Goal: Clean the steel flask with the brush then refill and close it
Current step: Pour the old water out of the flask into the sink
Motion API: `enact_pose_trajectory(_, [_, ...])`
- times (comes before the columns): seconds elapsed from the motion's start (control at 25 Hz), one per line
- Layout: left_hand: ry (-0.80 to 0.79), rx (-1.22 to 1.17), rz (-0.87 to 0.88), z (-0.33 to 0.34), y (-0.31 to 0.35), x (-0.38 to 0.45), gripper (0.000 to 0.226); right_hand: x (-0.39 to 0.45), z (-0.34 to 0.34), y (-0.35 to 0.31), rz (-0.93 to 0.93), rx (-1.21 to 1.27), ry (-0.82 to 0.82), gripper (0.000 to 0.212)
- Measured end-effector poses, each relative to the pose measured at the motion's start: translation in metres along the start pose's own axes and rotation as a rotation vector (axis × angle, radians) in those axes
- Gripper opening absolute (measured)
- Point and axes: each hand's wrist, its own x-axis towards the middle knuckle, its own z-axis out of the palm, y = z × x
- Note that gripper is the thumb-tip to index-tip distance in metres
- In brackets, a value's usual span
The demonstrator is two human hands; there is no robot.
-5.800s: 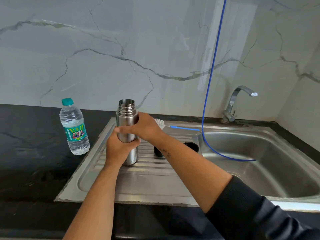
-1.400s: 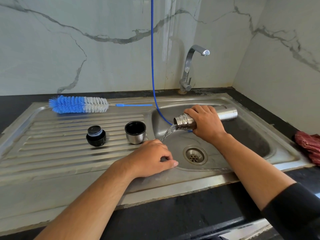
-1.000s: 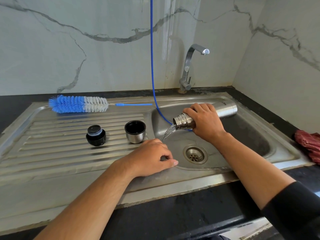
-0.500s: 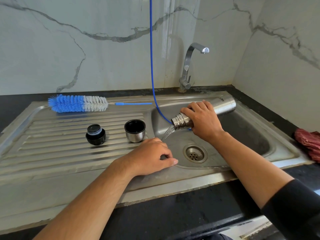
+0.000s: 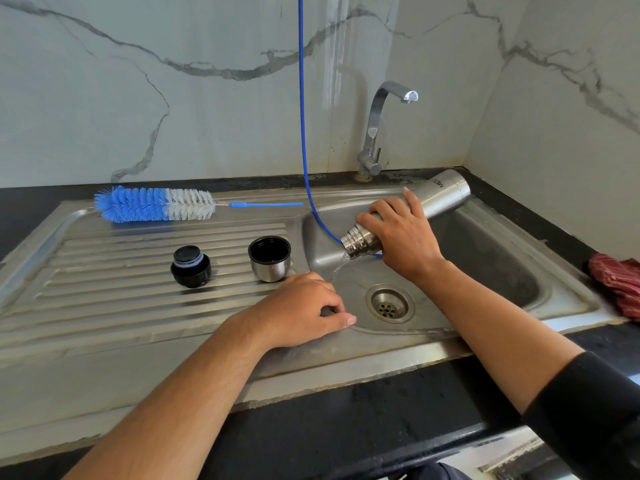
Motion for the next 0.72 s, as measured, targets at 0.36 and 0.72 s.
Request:
enact_pose_trajectory(0.36, [-0.006, 0.007, -0.003, -0.001, 0.001, 0.0, 0.033, 0.001, -0.011, -0.011, -0.066, -0.07, 0.133, 0.063])
enact_pose_trajectory(0.72, [-0.015, 0.009, 0.001, -0.001, 0.001, 0.0, 0.033, 0.002, -0.012, -0.009, -0.099, -0.043, 0.169, 0.065])
